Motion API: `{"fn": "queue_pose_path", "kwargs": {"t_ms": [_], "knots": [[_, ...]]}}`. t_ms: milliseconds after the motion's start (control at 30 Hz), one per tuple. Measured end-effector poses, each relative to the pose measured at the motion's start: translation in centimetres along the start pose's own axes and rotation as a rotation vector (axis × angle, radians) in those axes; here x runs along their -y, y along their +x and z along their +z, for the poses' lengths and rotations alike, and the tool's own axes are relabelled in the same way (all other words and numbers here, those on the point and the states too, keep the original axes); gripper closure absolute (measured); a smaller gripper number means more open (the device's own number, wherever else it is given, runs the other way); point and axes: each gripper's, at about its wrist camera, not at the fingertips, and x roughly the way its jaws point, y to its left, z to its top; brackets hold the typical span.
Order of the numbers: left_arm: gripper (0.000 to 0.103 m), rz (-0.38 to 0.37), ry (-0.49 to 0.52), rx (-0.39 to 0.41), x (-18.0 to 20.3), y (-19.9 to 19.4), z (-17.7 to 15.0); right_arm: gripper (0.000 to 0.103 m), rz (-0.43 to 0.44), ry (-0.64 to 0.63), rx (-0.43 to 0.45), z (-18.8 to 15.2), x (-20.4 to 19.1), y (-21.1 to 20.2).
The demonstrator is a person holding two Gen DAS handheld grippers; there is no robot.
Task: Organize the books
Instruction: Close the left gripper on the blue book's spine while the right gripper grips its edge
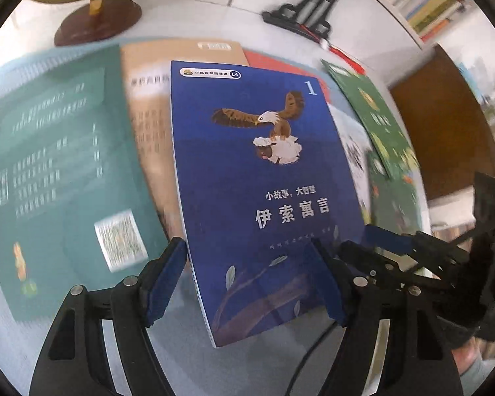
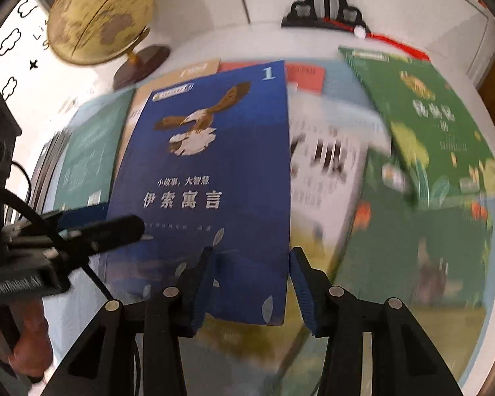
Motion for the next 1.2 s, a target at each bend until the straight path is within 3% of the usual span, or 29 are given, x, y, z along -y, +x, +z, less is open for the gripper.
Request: {"fn": "queue_pose_path", "kwargs": {"t_ms": [100, 167, 300, 433, 533, 600, 667, 800, 867, 967, 1067, 1200], "knots": [[0.034, 0.026, 0.023, -0.028, 0.1, -0.3, -2.6, 0.058, 0.02, 0.003, -0.026, -2.2, -0.4, -0.6], [0.056, 0.049, 0.014, -0.038, -0.2, -0.3, -3.8, 0.058, -0.002, 0.021, -0.028, -3.2, -0.3, -0.8], [0.057, 0.019, -0.048, -0.026, -1.1, -0.2, -4.2, 0.058, -0.005, 0.067, -0.02, -3.4, 0.2, -0.8], [0.065, -0.015, -0.057, -0.001, -0.9, -0.4, -3.7, 0.057, -0.016, 0.03, 0.001, -3.3, -1.0, -0.6], [0.069, -0.124, -0.066, 0.058, -1.0, -2.6, -3.8, 0.058, -0.041, 0.02, 0.007, -3.4, -1.2, -0.9], [0.07, -0.236, -0.058, 0.092, -0.4, -4.4, -3.8, 0.058, -0.009, 0.047, 0.001, -3.7, -0.5, -1.0], [0.07, -0.282, -0.047, 0.107, 0.4, -5.1, -3.7, 0.057, 0.038, 0.082, -0.001, -4.1, 0.4, -1.0], [0.073, -0.156, -0.025, 0.102, 1.5, -2.8, -3.4, 0.056, 0.033, 0.076, 0.001, -4.1, 0.5, -1.1], [0.088, -0.133, -0.031, 0.073, 1.4, -1.4, -3.4, 0.056, 0.027, 0.07, 0.001, -4.2, 0.6, -1.2], [0.088, -0.106, -0.031, 0.048, 1.2, -0.4, -3.5, 0.056, 0.038, 0.075, -0.003, -4.1, 0.7, -1.2], [0.089, -0.14, -0.052, 0.04, 1.2, 0.0, -3.2, 0.056, 0.052, 0.09, -0.015, -3.9, 1.1, -1.5], [0.089, -0.273, -0.13, 0.036, 0.4, -0.7, -2.5, 0.056, 0.109, 0.126, 0.005, -3.6, 1.8, -3.3]]}}
